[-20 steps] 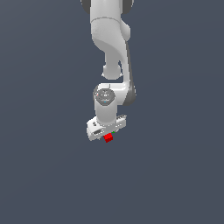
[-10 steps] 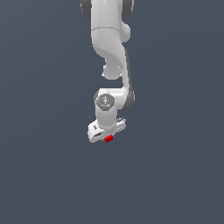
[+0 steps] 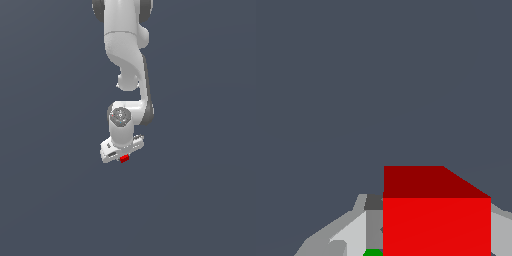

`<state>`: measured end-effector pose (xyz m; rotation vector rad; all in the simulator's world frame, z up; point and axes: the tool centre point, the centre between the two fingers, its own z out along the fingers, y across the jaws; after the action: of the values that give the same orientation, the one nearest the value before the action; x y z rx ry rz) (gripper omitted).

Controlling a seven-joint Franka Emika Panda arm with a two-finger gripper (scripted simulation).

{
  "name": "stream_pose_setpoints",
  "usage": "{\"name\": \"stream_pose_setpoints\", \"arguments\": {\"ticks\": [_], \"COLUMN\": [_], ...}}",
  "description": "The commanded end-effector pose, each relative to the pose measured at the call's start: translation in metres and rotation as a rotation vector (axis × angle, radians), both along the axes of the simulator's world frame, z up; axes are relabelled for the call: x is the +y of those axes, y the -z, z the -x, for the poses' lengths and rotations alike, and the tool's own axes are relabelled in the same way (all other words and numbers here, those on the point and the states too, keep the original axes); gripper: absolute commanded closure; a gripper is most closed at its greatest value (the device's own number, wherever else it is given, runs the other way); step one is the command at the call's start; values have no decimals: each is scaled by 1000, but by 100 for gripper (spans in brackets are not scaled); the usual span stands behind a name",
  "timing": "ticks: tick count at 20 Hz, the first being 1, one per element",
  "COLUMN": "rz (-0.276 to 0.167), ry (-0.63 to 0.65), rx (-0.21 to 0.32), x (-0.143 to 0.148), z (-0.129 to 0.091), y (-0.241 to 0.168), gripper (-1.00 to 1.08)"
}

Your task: Stack the red cube on top of the green cube.

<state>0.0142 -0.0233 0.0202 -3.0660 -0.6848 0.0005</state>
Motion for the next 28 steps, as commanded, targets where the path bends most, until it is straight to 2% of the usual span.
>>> {"name": "stream_pose_setpoints", "arguments": {"ticks": [1, 7, 19, 28], "rz": [0, 0, 0, 0], "ry": [0, 0, 0, 0], "rx": [0, 0, 0, -1], "x": [0, 0, 0, 1], "z": [0, 1, 1, 2], "y": [-1, -19, -91, -97], "gripper": [108, 108, 108, 108]}}
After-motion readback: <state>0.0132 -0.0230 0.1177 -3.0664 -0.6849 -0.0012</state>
